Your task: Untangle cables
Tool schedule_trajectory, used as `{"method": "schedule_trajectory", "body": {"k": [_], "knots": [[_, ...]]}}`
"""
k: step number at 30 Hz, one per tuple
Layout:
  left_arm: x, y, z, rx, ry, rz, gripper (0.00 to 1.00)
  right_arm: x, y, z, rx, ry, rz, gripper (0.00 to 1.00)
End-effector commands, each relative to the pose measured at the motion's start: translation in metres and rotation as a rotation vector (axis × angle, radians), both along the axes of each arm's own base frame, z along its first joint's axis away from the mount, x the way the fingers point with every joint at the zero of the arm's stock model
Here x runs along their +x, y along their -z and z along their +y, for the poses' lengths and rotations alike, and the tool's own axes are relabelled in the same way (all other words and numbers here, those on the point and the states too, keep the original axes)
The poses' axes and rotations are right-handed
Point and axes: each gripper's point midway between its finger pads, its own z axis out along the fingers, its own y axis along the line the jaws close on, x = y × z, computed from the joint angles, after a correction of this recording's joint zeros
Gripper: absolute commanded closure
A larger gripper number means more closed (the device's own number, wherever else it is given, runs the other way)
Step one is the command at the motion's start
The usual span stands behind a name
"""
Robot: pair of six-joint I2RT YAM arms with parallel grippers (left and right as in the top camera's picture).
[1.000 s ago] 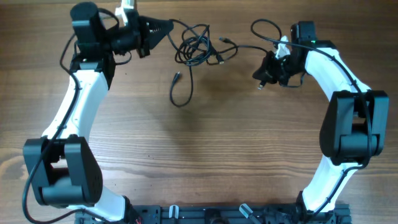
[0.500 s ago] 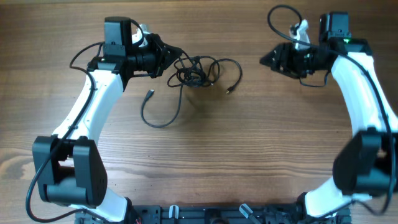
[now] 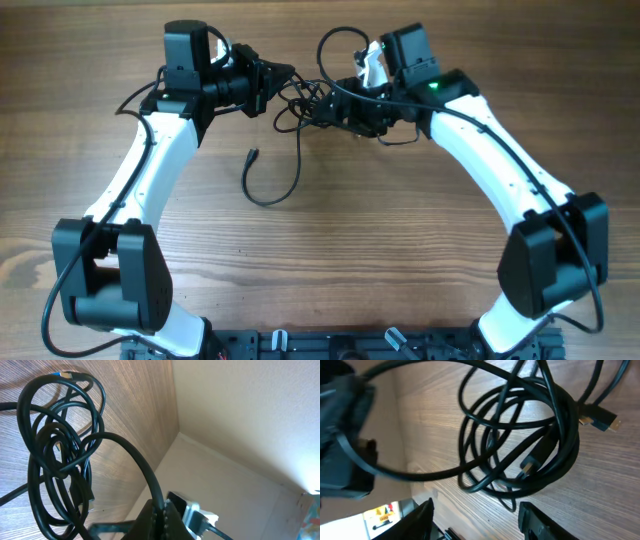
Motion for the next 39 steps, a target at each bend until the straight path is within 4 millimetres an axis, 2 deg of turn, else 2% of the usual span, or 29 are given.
{"method": "schedule_trajectory", "body": {"k": [1,3,6,10,12,16,19,20,21,23,24,25,27,28,30,32,36,37,39], "knots": [[-0.002,-0.013,-0.002,-0.028,0.014,-0.014,0.96,-0.002,0.025,0.008,-0.027,0.020,0.069,0.41],[-0.002,-0.013,-0.002,-0.027,0.014,-0.014,0.96,0.000,0.035,0.014,-0.023,0.037,0.101,0.40],[-0.004,-0.013,-0.006,-0.025,0.024,-0.016,0.96,0.019,0.050,0.018,-0.016,0.112,0.111,0.40],[-0.007,-0.013,-0.013,-0.024,0.041,-0.019,0.96,0.030,0.064,0.022,-0.002,0.137,0.112,0.43],[-0.009,-0.013,-0.018,-0.024,0.053,-0.019,0.96,0.036,0.067,0.021,-0.012,0.147,0.094,0.49],[-0.017,-0.017,-0.028,-0.050,0.111,-0.026,0.96,0.042,0.077,0.013,-0.081,0.152,0.036,0.75],[-0.027,-0.024,-0.035,-0.020,0.246,-0.178,0.96,0.042,0.078,0.012,-0.095,0.122,0.004,0.95],[-0.030,-0.026,-0.037,0.006,0.306,-0.266,0.94,0.041,0.077,0.012,-0.097,0.091,-0.015,0.96],[-0.033,-0.026,-0.037,0.050,0.370,-0.377,0.87,0.038,0.074,0.014,-0.084,0.034,-0.045,0.96],[-0.034,-0.019,-0.030,0.128,0.420,-0.477,0.60,0.034,0.066,0.009,-0.076,-0.014,-0.066,0.96],[-0.032,-0.010,-0.017,0.182,0.408,-0.475,0.44,0.034,0.058,-0.001,-0.101,-0.026,-0.098,0.96],[-0.029,-0.001,-0.004,0.220,0.377,-0.437,0.36,0.034,0.048,-0.008,-0.114,-0.041,-0.133,0.96],[-0.024,0.018,0.024,0.291,0.300,-0.338,0.10,0.031,0.025,-0.019,-0.136,-0.080,-0.220,0.96],[-0.024,0.028,0.041,0.339,0.267,-0.290,0.00,0.030,0.012,-0.027,-0.162,-0.069,-0.252,0.96],[-0.030,0.036,0.049,0.398,0.317,-0.322,0.00,0.028,-0.005,-0.028,-0.149,-0.063,-0.282,0.96],[-0.039,0.042,0.042,0.427,0.391,-0.355,0.00,0.022,-0.014,-0.023,-0.120,-0.085,-0.291,0.96],[-0.041,0.049,0.017,0.448,0.486,-0.433,0.01,0.003,-0.009,-0.023,-0.123,-0.196,-0.290,0.96],[-0.039,0.052,0.009,0.447,0.499,-0.450,0.07,0.000,-0.007,-0.024,-0.135,-0.210,-0.289,0.96],[-0.033,0.060,-0.007,0.439,0.522,-0.473,0.27,-0.004,-0.008,-0.026,-0.140,-0.217,-0.280,0.96]]}}
